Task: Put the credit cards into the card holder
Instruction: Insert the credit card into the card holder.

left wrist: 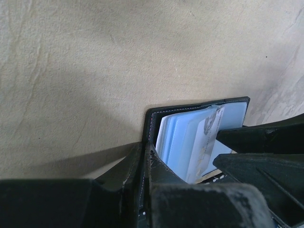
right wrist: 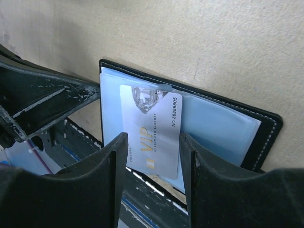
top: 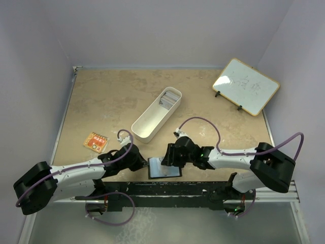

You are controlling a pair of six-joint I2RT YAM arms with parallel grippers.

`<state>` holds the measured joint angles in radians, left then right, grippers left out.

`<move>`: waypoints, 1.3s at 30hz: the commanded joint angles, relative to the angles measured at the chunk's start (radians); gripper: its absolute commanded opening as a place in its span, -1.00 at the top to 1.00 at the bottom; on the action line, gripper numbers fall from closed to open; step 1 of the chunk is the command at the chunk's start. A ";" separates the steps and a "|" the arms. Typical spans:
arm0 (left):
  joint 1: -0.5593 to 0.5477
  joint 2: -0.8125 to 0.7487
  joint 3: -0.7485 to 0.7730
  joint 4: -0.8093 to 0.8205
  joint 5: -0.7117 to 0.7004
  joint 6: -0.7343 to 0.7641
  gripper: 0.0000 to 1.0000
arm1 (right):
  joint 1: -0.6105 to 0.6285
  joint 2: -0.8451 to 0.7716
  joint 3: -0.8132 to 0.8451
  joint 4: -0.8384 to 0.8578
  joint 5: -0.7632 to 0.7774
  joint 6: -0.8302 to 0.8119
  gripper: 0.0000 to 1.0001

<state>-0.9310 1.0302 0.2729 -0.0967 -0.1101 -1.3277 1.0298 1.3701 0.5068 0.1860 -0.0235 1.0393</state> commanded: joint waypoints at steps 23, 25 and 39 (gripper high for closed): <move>-0.006 0.010 0.032 0.052 -0.005 -0.021 0.99 | 0.019 -0.008 0.036 0.105 -0.063 0.045 0.14; -0.006 0.006 0.035 0.042 -0.006 -0.022 0.99 | 0.019 -0.022 0.049 0.042 -0.047 0.037 0.09; -0.006 0.001 0.031 0.046 -0.005 -0.026 0.99 | 0.031 0.006 0.061 -0.009 -0.034 0.030 0.09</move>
<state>-0.9318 1.0340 0.2729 -0.0841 -0.1108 -1.3437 1.0538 1.3579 0.5297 0.1650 -0.0700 1.0729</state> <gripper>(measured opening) 0.009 0.458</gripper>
